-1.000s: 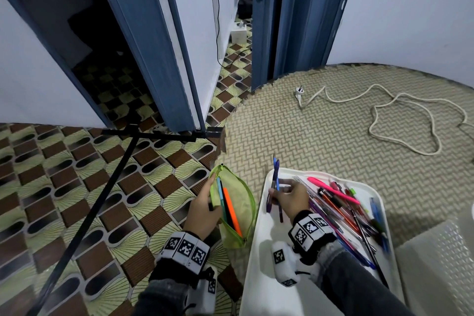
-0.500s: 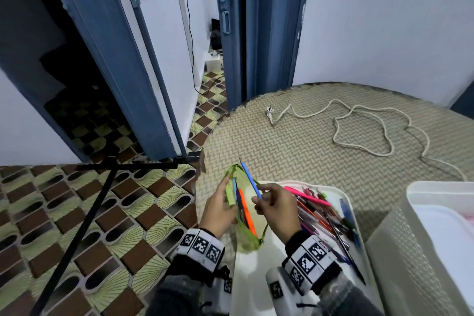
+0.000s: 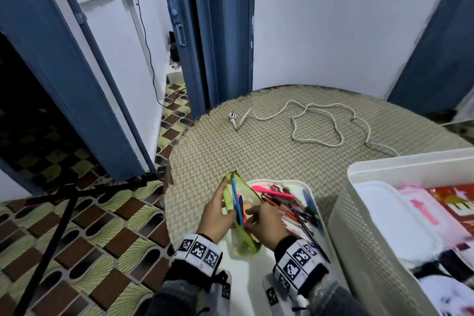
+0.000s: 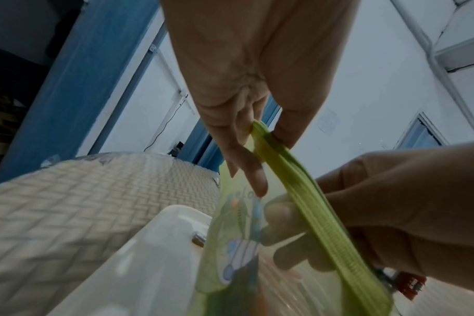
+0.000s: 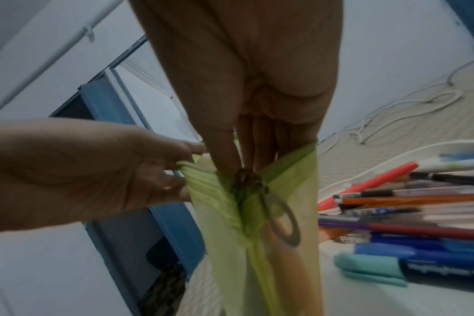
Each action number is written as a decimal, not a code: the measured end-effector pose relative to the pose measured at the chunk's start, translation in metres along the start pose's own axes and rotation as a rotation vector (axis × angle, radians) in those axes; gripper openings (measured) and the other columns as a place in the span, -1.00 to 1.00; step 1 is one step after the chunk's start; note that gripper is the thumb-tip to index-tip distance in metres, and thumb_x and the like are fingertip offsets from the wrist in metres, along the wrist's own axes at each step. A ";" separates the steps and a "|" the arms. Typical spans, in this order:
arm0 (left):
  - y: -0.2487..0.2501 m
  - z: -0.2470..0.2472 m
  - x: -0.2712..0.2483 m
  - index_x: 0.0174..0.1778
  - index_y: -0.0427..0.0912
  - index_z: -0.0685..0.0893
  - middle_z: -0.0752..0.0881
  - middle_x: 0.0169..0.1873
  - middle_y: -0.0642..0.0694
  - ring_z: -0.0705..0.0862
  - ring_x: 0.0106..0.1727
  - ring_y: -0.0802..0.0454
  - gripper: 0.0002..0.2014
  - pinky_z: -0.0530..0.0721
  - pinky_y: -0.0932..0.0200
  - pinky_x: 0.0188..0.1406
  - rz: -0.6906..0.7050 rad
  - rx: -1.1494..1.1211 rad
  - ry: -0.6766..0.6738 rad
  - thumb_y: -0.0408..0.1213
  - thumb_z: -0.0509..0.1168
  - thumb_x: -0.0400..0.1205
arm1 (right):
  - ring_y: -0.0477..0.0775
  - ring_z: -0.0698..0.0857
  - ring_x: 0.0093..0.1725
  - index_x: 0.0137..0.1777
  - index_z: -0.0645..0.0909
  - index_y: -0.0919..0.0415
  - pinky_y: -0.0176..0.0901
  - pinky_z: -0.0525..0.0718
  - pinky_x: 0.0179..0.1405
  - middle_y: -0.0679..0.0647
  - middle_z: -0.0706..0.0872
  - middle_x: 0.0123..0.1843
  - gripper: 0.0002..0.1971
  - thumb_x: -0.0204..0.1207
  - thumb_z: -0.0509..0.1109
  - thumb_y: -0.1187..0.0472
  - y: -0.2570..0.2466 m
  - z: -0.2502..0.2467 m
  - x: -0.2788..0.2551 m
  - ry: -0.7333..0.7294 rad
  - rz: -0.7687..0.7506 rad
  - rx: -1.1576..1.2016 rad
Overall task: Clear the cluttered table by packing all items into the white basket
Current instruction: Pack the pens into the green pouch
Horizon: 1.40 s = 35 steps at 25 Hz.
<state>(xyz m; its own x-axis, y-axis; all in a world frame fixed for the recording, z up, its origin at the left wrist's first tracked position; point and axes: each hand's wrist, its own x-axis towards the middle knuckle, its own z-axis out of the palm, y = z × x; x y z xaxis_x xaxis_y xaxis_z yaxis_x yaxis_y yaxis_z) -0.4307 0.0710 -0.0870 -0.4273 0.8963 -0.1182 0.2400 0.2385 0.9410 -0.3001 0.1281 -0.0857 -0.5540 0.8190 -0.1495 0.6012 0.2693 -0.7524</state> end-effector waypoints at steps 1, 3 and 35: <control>-0.002 0.003 -0.001 0.46 0.34 0.20 0.69 0.04 0.08 0.70 0.05 0.06 -0.18 0.79 -0.12 -0.18 -0.007 -0.003 -0.011 -0.63 0.26 0.51 | 0.07 0.75 -0.09 0.10 0.75 0.33 -0.19 0.67 -0.04 0.20 0.82 -0.05 -0.76 0.43 0.46 0.38 0.005 -0.002 -0.001 0.038 -0.022 0.001; -0.008 0.007 -0.002 0.49 0.29 0.21 0.68 -0.01 0.10 0.69 -0.02 0.09 -0.17 0.79 0.01 -0.34 -0.029 -0.025 -0.020 -0.66 0.23 0.52 | 0.00 0.72 -0.09 0.03 0.77 0.34 -0.29 0.61 0.06 0.16 0.81 -0.03 -0.79 0.45 0.37 0.46 0.017 -0.009 0.002 0.244 -0.051 0.124; -0.079 0.012 -0.014 0.60 0.11 0.24 0.53 0.43 -0.17 0.55 0.40 -0.14 -0.21 0.79 -0.03 -0.19 -0.234 -0.134 -0.083 -0.70 0.20 0.56 | 0.33 0.57 0.22 0.25 0.57 0.38 0.03 0.51 0.23 0.34 0.59 0.23 -0.69 0.50 0.36 0.39 0.151 0.002 -0.016 0.252 0.394 -0.145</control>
<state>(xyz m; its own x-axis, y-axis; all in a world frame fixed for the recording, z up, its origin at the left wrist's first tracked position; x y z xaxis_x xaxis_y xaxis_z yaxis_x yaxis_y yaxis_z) -0.4334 0.0435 -0.1634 -0.3835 0.8514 -0.3579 0.0232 0.3962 0.9179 -0.2019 0.1544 -0.1985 -0.1228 0.9650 -0.2317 0.8209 -0.0324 -0.5701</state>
